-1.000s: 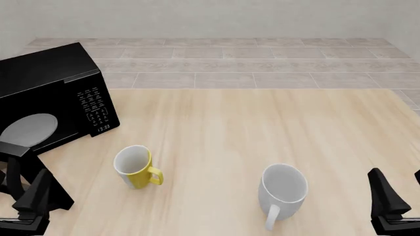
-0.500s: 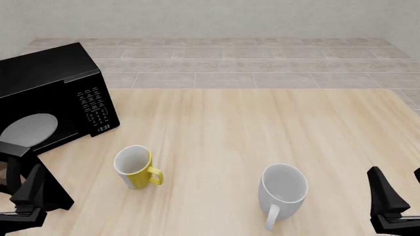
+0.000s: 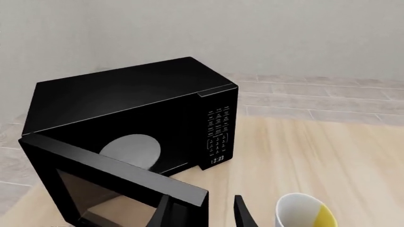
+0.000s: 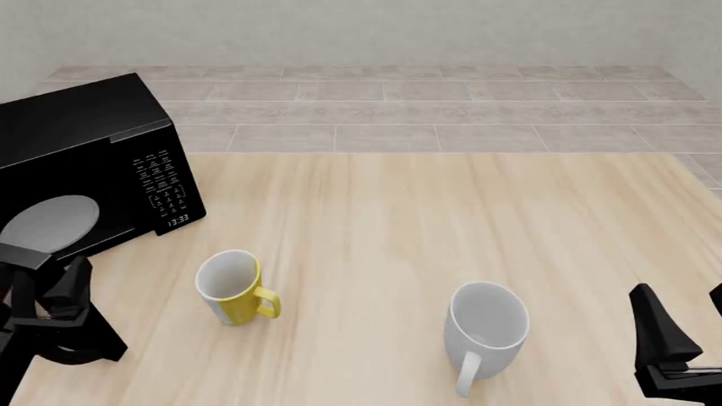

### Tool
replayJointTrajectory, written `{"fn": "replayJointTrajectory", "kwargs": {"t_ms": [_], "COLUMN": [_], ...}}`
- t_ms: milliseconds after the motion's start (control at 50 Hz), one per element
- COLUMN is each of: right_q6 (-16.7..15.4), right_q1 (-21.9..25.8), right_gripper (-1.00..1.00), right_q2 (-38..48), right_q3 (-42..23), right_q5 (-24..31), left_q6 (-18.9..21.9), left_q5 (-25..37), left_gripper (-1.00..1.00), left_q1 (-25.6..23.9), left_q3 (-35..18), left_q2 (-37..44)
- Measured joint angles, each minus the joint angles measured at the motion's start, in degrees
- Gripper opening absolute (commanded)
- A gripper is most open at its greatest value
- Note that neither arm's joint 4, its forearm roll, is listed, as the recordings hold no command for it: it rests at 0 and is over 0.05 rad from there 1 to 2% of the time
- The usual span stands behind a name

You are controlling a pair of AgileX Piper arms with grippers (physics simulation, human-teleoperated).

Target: Close the microwave.

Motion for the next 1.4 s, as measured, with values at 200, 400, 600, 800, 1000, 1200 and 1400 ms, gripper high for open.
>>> {"fn": "replayJointTrajectory", "kwargs": {"t_ms": [200,400,600,800,1000,1200,1400], "right_q6": [0.12,0.35,0.49,0.52,0.54,0.52,0.46], "right_q1": [-0.17,-0.27,-0.23,-0.3,-0.65,-0.89,-1.21], "right_gripper": [1.0,1.0,1.0,1.0,1.0,1.0,1.0], "right_q2": [0.02,-0.14,-0.12,-0.47,-1.35,-0.72,-0.49], "right_q3": [0.01,0.01,0.02,0.03,0.03,0.03,0.03], "right_q5": [0.08,0.29,0.49,0.99,2.03,1.86,2.04], "left_q6": [-1.03,-1.59,-2.21,-2.98,-3.1,-2.49,-3.12], "left_q5": [-12.43,-24.18,-32.53,-36.64,-27.21,-17.21,-11.6], "left_gripper": [1.0,1.0,1.0,1.0,1.0,1.0,1.0], "left_q1": [0.52,0.9,0.92,0.49,-0.29,-1.19,-2.1], "left_q3": [-0.96,-1.05,-0.83,-1.85,-5.5,-9.57,-13.71], "left_q2": [13.58,23.26,29.5,33.84,31.27,29.35,30.54]}}
